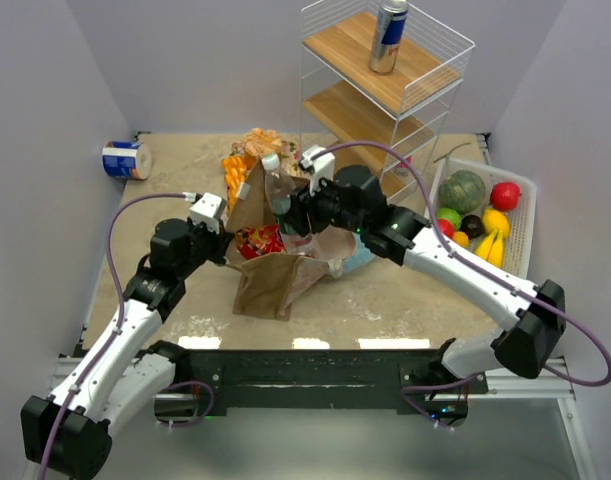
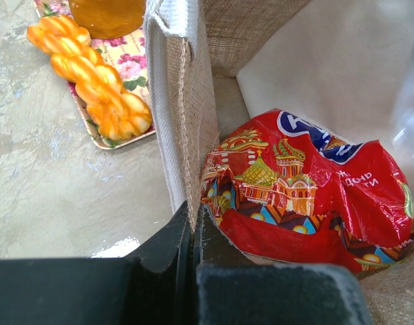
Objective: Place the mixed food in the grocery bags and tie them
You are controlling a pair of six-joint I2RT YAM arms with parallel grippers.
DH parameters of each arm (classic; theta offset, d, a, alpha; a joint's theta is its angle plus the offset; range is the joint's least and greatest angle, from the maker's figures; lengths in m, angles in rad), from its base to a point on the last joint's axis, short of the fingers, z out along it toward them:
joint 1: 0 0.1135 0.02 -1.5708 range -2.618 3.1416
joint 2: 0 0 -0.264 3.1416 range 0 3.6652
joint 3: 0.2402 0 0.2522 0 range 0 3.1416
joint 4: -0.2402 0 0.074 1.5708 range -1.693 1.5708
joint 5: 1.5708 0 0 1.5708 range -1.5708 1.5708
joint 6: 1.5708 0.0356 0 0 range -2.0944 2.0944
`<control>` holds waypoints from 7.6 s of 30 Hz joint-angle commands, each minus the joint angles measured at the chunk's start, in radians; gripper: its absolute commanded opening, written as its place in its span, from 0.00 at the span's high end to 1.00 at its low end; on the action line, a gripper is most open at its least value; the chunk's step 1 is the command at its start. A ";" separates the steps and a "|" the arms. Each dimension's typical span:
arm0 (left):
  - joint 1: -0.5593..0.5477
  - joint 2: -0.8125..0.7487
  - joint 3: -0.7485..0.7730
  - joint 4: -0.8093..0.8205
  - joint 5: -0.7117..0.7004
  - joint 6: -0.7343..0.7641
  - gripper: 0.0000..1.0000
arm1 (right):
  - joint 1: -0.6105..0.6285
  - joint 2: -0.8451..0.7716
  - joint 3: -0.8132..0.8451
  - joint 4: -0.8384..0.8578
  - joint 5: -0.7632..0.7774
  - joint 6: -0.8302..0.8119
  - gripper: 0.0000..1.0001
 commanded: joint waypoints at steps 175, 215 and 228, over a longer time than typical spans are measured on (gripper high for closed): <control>-0.006 -0.053 -0.002 0.095 -0.118 0.031 1.00 | -0.118 -0.066 -0.249 -0.266 0.188 0.211 0.54; 0.430 0.155 0.407 -0.132 -0.684 0.066 1.00 | 0.367 0.437 0.410 0.010 0.119 0.243 1.00; 0.520 0.217 0.504 -0.188 -0.558 0.096 0.02 | 0.360 0.536 0.621 -0.133 0.050 0.153 0.08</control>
